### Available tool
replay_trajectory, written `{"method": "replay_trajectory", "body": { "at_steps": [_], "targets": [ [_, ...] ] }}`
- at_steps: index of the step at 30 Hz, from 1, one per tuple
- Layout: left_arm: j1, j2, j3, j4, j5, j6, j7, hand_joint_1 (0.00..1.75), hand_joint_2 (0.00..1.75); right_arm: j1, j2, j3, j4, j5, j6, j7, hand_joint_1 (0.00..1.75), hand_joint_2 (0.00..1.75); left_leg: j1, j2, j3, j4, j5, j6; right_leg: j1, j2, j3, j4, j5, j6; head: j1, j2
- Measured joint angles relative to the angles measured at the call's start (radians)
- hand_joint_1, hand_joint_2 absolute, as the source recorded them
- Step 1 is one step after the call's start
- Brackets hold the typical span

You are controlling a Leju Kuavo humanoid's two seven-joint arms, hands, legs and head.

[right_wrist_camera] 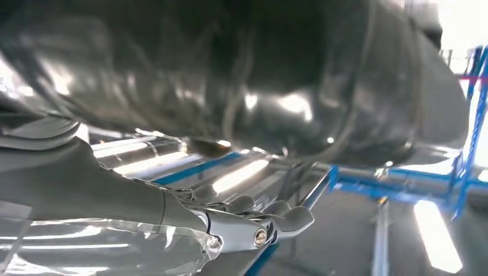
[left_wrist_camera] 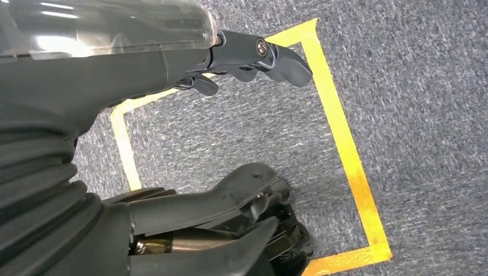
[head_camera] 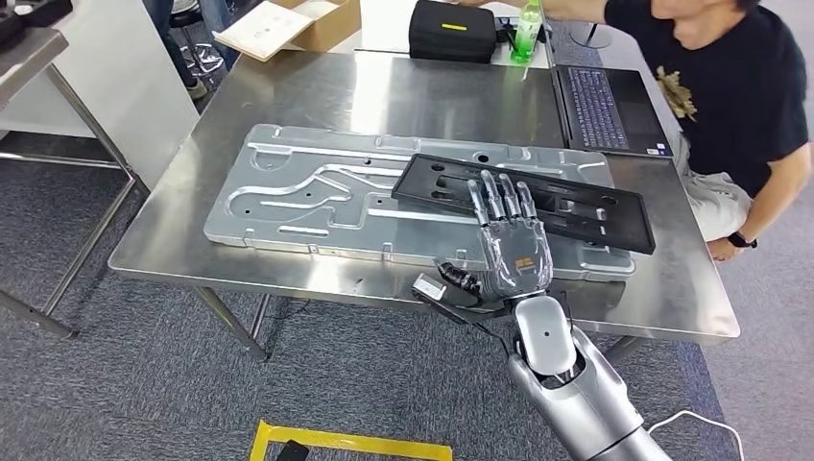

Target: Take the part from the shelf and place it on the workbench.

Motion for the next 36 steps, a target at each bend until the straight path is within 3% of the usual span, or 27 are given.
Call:
{"method": "replay_trajectory", "body": {
  "at_steps": [4, 5, 8, 10, 16, 18, 21, 23, 25, 26, 27, 28, 30, 32, 34, 36],
  "targets": [
    [0.001, -0.001, 0.008, 0.000, 0.002, 0.002, -0.001, 0.00, 0.00, 0.050, -0.003, 0.009, -0.065, 0.000, -0.106, 0.031, 0.00, 0.00, 0.002, 0.001, -0.006, 0.019, -0.017, -0.019, -0.002, 0.000, 0.006, -0.013, 0.003, -0.019, -0.001, 0.000],
    [0.001, -0.001, 0.010, 0.000, 0.004, 0.003, -0.002, 0.00, 0.00, 0.069, 0.004, -0.002, -0.089, -0.001, -0.151, 0.010, 0.00, 0.00, 0.003, 0.001, -0.020, 0.052, -0.039, -0.025, -0.004, -0.001, 0.009, -0.016, 0.005, -0.025, -0.001, 0.000],
    [0.005, -0.001, 0.017, 0.000, 0.008, 0.009, -0.005, 0.00, 0.00, 0.152, 0.053, -0.085, -0.198, -0.036, -0.262, -0.144, 0.00, 0.00, 0.010, 0.001, -0.099, 0.227, -0.126, -0.037, -0.003, -0.006, 0.011, -0.016, 0.003, -0.035, -0.001, 0.000],
    [0.009, -0.001, 0.021, 0.000, 0.012, 0.011, -0.007, 0.00, 0.00, 0.202, 0.089, -0.152, -0.285, -0.070, -0.285, -0.240, 0.00, 0.00, 0.013, 0.001, -0.121, 0.276, -0.131, -0.041, -0.003, -0.007, 0.011, -0.015, 0.002, -0.036, -0.001, 0.000],
    [0.013, -0.001, 0.025, 0.000, 0.014, 0.012, -0.008, 0.00, 0.00, 0.223, 0.110, -0.198, -0.338, -0.084, -0.292, -0.271, 0.00, 0.00, 0.015, 0.001, -0.099, 0.236, -0.098, -0.041, -0.003, -0.006, 0.012, -0.015, 0.001, -0.036, -0.001, 0.000],
    [0.012, -0.002, 0.027, 0.000, 0.014, 0.012, -0.009, 0.00, 0.00, 0.233, 0.123, -0.227, -0.372, -0.089, -0.293, -0.277, 0.00, 0.00, 0.015, 0.001, -0.048, 0.136, -0.057, -0.037, -0.002, -0.002, 0.013, -0.012, -0.002, -0.031, -0.001, 0.000],
    [0.012, -0.003, 0.034, 0.000, 0.016, 0.015, -0.011, 0.00, 0.00, 0.281, 0.161, -0.302, -0.473, -0.116, -0.293, -0.359, 0.00, 0.00, 0.011, -0.001, 0.021, -0.005, -0.014, -0.006, -0.003, 0.003, 0.009, 0.003, -0.014, 0.000, 0.000, 0.000],
    [0.013, -0.003, 0.037, 0.000, 0.017, 0.017, -0.013, 0.00, 0.00, 0.302, 0.172, -0.341, -0.515, -0.136, -0.293, -0.402, 0.00, 0.00, 0.011, -0.001, 0.021, -0.011, -0.008, 0.008, -0.006, 0.002, -0.023, 0.075, -0.063, 0.010, 0.000, 0.000],
    [0.016, -0.003, 0.040, 0.000, 0.017, 0.014, -0.015, 0.00, 0.00, 0.319, 0.172, -0.372, -0.545, -0.168, -0.293, -0.417, 0.00, 0.00, 0.009, 0.000, 0.020, -0.011, -0.008, 0.013, -0.006, 0.002, -0.080, 0.199, -0.124, 0.013, 0.000, 0.000],
    [0.018, -0.003, 0.042, 0.000, 0.017, 0.012, -0.016, 0.00, 0.00, 0.328, 0.169, -0.385, -0.556, -0.191, -0.293, -0.422, 0.00, 0.00, 0.008, 0.000, 0.020, -0.011, -0.008, 0.014, -0.006, 0.002, -0.100, 0.240, -0.135, 0.013, 0.000, 0.000],
    [0.019, -0.002, 0.043, 0.000, 0.016, 0.009, -0.017, 0.00, 0.00, 0.334, 0.165, -0.398, -0.564, -0.213, -0.293, -0.427, 0.00, 0.00, 0.006, 0.000, 0.020, -0.011, -0.009, 0.015, -0.006, 0.002, -0.104, 0.250, -0.129, 0.013, 0.000, 0.000],
    [0.021, -0.001, 0.044, 0.000, 0.015, 0.006, -0.017, 0.00, 0.00, 0.336, 0.161, -0.409, -0.571, -0.231, -0.293, -0.435, 0.00, 0.00, 0.005, 0.000, 0.021, -0.011, -0.009, 0.015, -0.006, 0.002, -0.089, 0.222, -0.104, 0.010, 0.000, 0.000],
    [0.021, 0.000, 0.045, 0.000, 0.012, 0.002, -0.017, 0.00, 0.00, 0.335, 0.155, -0.429, -0.586, -0.250, -0.293, -0.456, 0.00, 0.00, 0.002, 0.000, 0.023, -0.010, -0.009, 0.014, -0.003, 0.002, -0.022, 0.092, -0.042, 0.001, 0.000, 0.000],
    [0.020, 0.000, 0.045, 0.000, 0.008, 0.001, -0.016, 0.00, 0.00, 0.330, 0.154, -0.451, -0.598, -0.257, -0.293, -0.476, 0.00, 0.00, -0.001, 0.000, 0.023, -0.008, -0.011, 0.008, 0.002, 0.000, 0.024, -0.002, -0.013, -0.006, 0.000, 0.000],
    [0.019, 0.000, 0.046, 0.000, 0.005, 0.001, -0.016, 0.00, 0.00, 0.327, 0.154, -0.475, -0.602, -0.267, -0.293, -0.484, 0.00, 0.00, -0.002, 0.000, 0.022, -0.008, -0.010, -0.001, 0.008, 0.000, 0.029, -0.018, -0.011, -0.010, 0.000, 0.000],
    [0.019, 0.001, 0.049, 0.000, 0.002, 0.001, -0.015, 0.00, 0.00, 0.324, 0.151, -0.497, -0.603, -0.275, -0.293, -0.474, 0.00, 0.00, 0.000, 0.000, 0.018, 0.001, -0.018, -0.011, 0.004, -0.001, 0.032, -0.025, -0.006, -0.019, 0.000, 0.000]
  ]
}}
